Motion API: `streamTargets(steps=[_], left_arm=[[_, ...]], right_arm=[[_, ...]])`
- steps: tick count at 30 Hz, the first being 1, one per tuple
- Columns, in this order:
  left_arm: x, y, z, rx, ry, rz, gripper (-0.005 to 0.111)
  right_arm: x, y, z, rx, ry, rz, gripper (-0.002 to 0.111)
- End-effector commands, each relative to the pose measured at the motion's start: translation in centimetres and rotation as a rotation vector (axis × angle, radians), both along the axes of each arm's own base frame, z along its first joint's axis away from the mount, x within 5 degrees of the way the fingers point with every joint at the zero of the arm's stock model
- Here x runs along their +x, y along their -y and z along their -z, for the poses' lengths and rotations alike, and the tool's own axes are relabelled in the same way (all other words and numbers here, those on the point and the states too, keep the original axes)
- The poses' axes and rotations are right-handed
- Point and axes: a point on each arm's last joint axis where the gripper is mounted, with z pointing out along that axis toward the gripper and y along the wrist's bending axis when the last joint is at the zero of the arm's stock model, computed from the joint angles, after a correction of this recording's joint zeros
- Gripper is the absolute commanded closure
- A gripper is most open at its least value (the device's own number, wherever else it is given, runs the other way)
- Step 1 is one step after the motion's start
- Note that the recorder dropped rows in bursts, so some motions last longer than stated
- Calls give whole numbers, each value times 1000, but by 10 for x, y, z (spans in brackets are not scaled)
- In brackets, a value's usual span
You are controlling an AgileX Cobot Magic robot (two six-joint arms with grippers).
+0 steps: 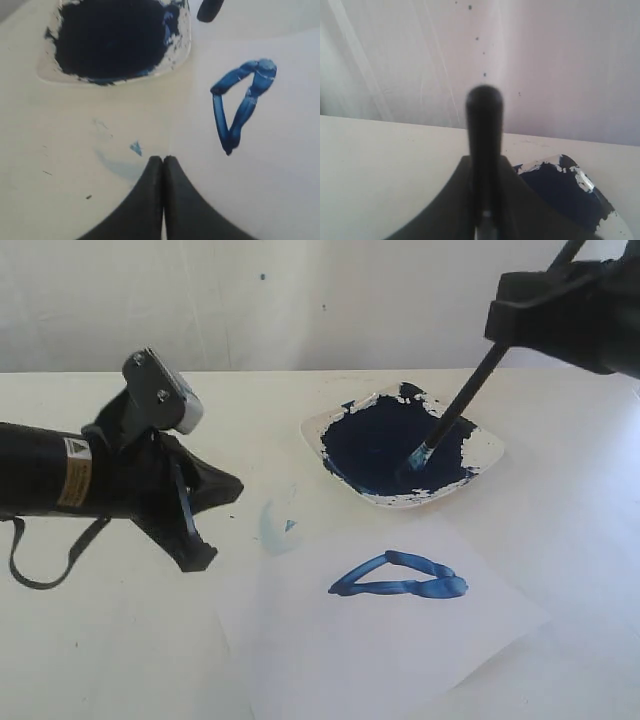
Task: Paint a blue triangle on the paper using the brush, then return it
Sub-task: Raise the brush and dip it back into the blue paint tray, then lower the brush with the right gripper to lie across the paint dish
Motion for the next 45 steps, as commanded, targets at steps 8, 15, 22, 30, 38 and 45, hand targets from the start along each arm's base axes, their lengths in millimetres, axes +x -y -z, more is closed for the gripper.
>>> streamTargets(steps=[8, 15, 22, 30, 38, 45], left_arm=[[-39, -31, -61, -87, 247, -92, 107], [-59, -42, -68, -114, 294, -101, 107], [-60, -44, -62, -125, 262, -132, 107], [-60, -44, -62, -159, 226, -155, 107], [-60, -44, -62, -165, 219, -155, 107], [-61, -44, -62, -172, 211, -157, 107]], right_arm=[[44, -18, -8, 81, -165, -269, 108], [85, -9, -7, 185, -272, -243, 108], [123, 14, -1, 486, -394, 64, 108], [131, 20, 10, 432, -390, 152, 108], [138, 25, 14, 511, -417, 229, 108], [165, 44, 32, 685, -493, 157, 108]])
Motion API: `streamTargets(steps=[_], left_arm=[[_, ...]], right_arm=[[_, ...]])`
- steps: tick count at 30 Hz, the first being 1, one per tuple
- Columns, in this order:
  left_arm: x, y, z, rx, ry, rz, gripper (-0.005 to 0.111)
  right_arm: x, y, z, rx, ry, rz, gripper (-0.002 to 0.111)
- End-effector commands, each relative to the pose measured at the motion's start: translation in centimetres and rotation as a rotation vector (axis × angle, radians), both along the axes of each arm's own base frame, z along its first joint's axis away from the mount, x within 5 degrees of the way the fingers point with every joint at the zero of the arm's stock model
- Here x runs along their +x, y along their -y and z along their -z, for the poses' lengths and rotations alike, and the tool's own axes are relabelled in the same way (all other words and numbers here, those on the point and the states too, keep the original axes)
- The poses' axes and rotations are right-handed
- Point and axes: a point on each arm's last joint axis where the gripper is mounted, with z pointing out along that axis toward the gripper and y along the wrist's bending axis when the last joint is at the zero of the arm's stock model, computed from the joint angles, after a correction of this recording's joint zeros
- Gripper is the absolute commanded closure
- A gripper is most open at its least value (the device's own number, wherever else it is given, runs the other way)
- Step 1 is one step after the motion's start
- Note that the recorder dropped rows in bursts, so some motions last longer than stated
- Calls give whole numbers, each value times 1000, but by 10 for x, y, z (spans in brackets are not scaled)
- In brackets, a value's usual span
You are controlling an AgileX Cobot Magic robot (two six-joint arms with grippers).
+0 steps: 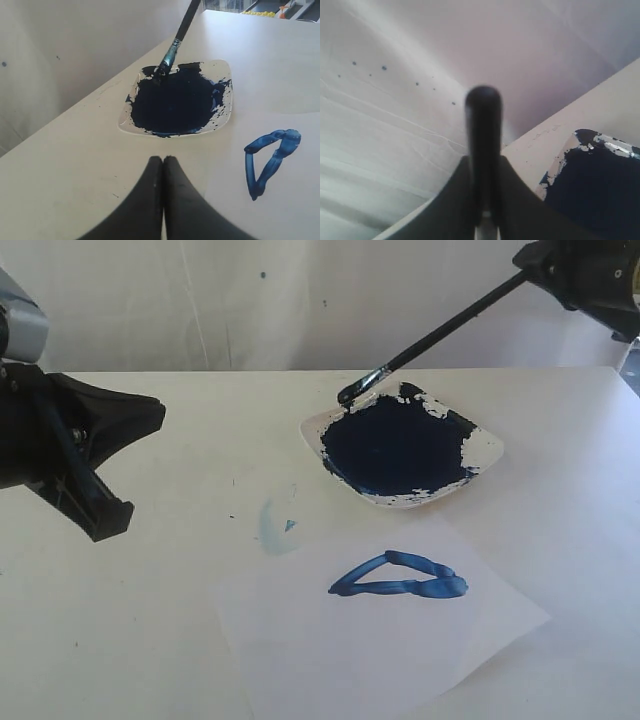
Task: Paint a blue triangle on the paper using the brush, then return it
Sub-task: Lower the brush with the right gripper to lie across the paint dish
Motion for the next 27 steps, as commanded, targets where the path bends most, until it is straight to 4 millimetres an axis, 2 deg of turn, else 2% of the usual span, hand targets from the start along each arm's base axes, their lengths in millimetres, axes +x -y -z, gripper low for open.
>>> streamTargets(steps=[1, 4, 7, 12, 15, 22, 27], left_arm=[[-2, 0, 0, -11, -8, -1, 107], [-2, 0, 0, -11, -8, -1, 107], [-2, 0, 0, -11, -8, -1, 107], [-1, -1, 0, -9, -6, -12, 107], [-1, -1, 0, -7, -4, -14, 107], [-1, -1, 0, -6, -3, -16, 107], [-1, -1, 0, -6, -3, -16, 107]], right_arm=[[20, 18, 11, 149, -3, -74, 108], [33, 27, 31, 245, -27, -134, 108], [42, 32, 53, 258, -78, -130, 108], [55, 37, 87, 236, -177, -54, 108], [60, 44, 101, 211, -228, 36, 108], [66, 60, 113, 217, -306, 251, 108], [65, 70, 119, 139, -340, 343, 108]])
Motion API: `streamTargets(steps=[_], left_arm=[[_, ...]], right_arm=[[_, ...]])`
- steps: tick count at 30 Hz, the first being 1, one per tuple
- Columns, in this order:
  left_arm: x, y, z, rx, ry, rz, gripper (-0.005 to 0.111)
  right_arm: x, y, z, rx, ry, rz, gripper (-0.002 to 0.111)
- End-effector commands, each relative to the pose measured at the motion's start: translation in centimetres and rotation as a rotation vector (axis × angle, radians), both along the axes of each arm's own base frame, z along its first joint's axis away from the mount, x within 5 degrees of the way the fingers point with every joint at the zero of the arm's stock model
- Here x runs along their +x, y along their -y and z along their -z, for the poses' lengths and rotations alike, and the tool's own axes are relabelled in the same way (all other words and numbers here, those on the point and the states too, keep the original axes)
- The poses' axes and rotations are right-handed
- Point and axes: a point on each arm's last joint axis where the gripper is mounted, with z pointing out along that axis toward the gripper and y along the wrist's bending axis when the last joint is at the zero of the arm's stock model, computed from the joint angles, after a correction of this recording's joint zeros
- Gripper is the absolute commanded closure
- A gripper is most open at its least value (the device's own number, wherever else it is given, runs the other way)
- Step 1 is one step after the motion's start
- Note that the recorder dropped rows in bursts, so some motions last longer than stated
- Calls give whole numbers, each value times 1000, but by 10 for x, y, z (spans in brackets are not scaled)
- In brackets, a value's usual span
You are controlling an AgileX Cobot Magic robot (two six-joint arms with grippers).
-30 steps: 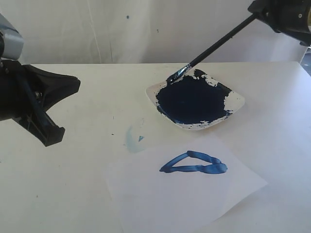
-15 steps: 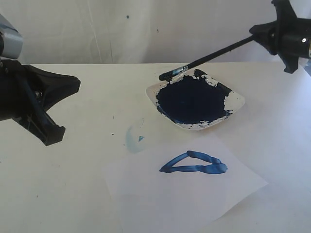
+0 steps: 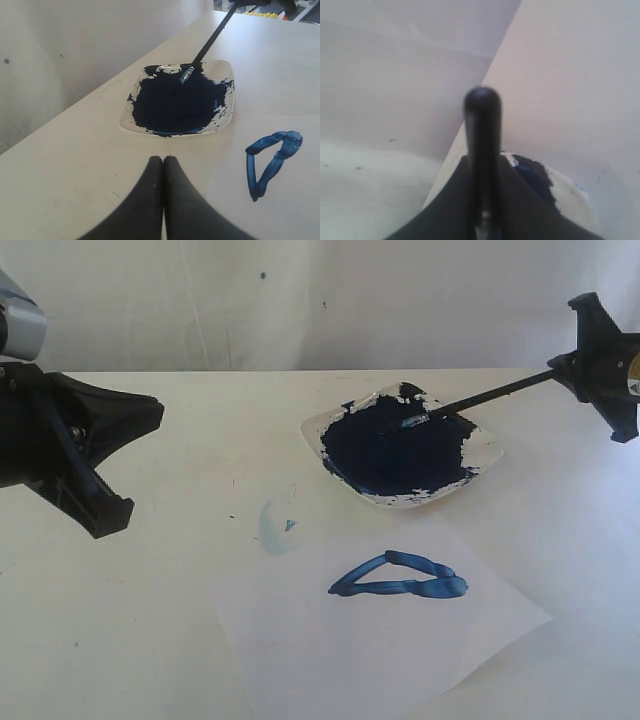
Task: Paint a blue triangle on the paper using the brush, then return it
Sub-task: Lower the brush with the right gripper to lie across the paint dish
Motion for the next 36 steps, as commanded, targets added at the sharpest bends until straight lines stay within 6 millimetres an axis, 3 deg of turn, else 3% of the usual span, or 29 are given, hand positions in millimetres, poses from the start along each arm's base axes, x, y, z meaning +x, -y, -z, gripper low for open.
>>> streamTargets(steps=[1, 10, 23, 36], left_arm=[[-2, -1, 0, 0, 2, -5, 107], [-2, -1, 0, -7, -4, -8, 107], [1, -3, 0, -4, -2, -41, 107], [1, -3, 0, -5, -3, -43, 107]], right_arm=[[1, 11, 1, -64, -32, 72, 108], [13, 13, 9, 63, 39, -15, 108], [28, 17, 65, 255, -4, -29, 108], [38, 19, 93, 310, -33, 3, 108]])
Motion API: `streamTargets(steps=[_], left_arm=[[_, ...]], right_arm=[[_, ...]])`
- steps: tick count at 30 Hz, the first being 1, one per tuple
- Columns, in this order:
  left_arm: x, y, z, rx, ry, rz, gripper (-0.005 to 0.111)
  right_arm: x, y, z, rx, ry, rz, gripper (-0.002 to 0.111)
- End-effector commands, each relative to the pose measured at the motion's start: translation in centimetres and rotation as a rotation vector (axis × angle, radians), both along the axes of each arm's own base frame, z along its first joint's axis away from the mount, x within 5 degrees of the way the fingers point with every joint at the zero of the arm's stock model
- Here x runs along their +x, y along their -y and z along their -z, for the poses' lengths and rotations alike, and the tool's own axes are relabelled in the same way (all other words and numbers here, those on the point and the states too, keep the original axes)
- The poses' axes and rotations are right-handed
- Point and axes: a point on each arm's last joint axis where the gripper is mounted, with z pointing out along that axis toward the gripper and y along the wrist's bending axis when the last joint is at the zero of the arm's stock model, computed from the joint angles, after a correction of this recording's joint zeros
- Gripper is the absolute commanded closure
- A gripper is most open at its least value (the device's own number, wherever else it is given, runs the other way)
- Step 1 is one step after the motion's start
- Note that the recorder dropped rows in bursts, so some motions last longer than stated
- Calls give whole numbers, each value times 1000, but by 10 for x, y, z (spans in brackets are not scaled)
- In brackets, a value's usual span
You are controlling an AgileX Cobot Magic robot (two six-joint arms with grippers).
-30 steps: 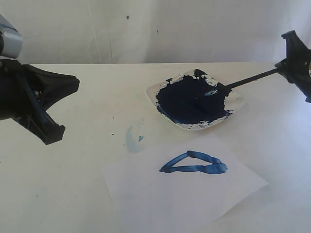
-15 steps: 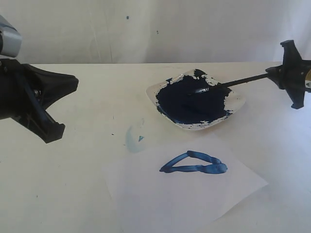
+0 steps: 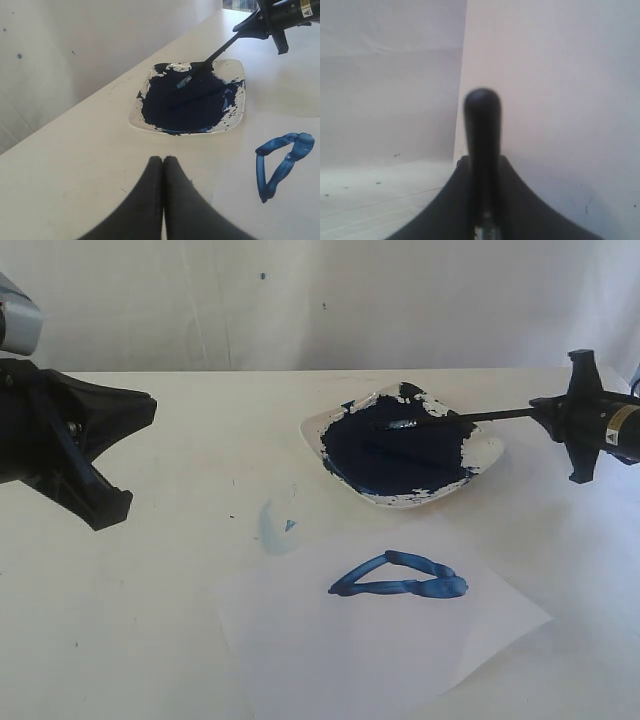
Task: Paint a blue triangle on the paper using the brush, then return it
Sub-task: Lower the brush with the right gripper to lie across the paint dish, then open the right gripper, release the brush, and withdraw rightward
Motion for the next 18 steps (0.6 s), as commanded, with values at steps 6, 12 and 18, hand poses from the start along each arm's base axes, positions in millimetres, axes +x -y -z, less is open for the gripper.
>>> streamTargets(steps=[6, 12, 18], left_arm=[[-1, -1, 1, -2, -2, -4, 107], [-1, -1, 0, -3, -2, -10, 107], [-1, -1, 0, -3, -2, -12, 107]], right_arm=[[6, 2, 17, 44, -9, 13, 108], [6, 3, 19, 47, -15, 18, 103], [5, 2, 21, 23, -15, -2, 70]])
